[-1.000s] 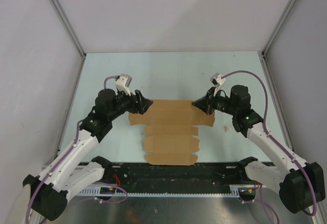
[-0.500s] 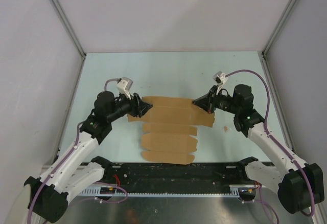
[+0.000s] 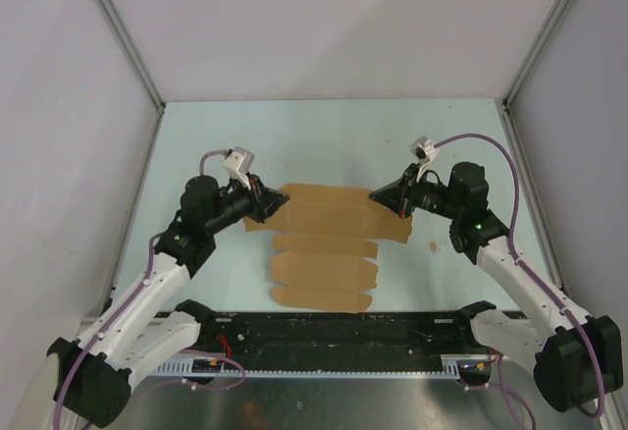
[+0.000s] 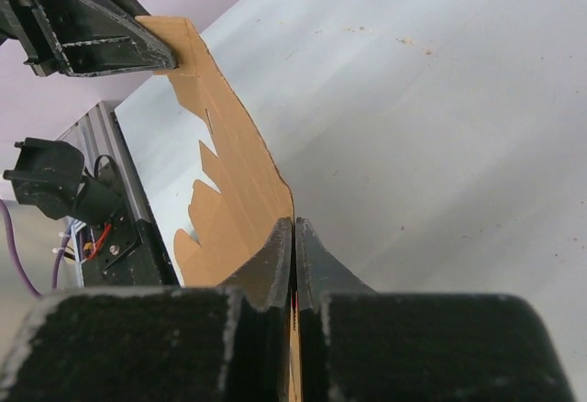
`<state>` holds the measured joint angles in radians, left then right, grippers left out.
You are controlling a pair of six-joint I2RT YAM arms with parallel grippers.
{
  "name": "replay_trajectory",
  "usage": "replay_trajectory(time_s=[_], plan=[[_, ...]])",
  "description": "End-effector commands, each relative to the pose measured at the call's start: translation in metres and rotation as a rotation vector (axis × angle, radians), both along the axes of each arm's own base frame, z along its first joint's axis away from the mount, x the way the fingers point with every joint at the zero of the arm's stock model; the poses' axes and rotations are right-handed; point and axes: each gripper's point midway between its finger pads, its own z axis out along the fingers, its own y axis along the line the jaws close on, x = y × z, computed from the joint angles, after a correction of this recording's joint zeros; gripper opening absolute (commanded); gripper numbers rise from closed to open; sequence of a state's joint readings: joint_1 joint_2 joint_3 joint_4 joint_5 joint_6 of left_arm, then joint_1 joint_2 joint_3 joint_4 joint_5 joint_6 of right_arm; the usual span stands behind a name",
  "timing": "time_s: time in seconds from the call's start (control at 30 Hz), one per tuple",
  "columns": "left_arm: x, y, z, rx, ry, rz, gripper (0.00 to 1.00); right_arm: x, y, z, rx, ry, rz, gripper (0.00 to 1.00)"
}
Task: Fold the paper box
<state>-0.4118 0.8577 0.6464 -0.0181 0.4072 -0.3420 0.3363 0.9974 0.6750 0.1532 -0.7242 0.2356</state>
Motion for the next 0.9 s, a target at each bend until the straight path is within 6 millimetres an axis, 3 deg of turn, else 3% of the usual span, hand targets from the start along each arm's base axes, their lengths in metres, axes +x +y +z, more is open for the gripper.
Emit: replay_trajectory(time_s=[0.0,0.17,0.27,0.37,0.5,0.6,0.63,0.7,0.8,0.83,0.87], plan=[[0.005,-0.003,0.021,-0.038,-0.06,-0.012,0.14,-0.005,0.0,0.017,0.023,-0.061,0.016,0.0],[0.008,-0.005,0.019,-0.025,-0.062,-0.019,0.08,-0.005,-0.001,0.016,0.018,-0.058,0.014,0.0],[0.008,-0.006,0.017,-0.014,-0.065,-0.031,0.03,-0.007,-0.002,0.017,0.018,-0.058,0.014,0.05],[0.007,-0.005,0.016,0.01,-0.095,-0.043,0.0,-0.007,-0.003,0.019,0.02,-0.068,0.006,0.14],[0.006,-0.002,0.018,0.036,-0.129,-0.048,0.0,-0.005,-0.009,0.03,0.017,-0.107,-0.04,0.44],[0.003,-0.002,0.022,0.065,-0.171,-0.076,0.0,0.0,-0.016,0.035,-0.029,-0.127,-0.082,0.53],[0.002,-0.002,0.027,0.069,-0.189,-0.083,0.0,0.005,-0.019,0.045,-0.047,-0.159,-0.105,0.54],[-0.002,-0.003,0.024,0.094,-0.196,-0.115,0.0,0.005,-0.021,0.043,-0.086,-0.138,-0.104,0.57],[-0.008,-0.008,0.03,0.104,-0.228,-0.177,0.0,0.006,-0.015,0.055,-0.125,-0.17,-0.051,0.59],[-0.009,-0.01,0.032,0.105,-0.235,-0.193,0.0,0.009,-0.011,0.051,-0.143,-0.161,-0.03,0.59],[-0.013,-0.012,0.035,0.105,-0.249,-0.223,0.0,0.009,-0.007,0.061,-0.159,-0.196,-0.009,0.61]])
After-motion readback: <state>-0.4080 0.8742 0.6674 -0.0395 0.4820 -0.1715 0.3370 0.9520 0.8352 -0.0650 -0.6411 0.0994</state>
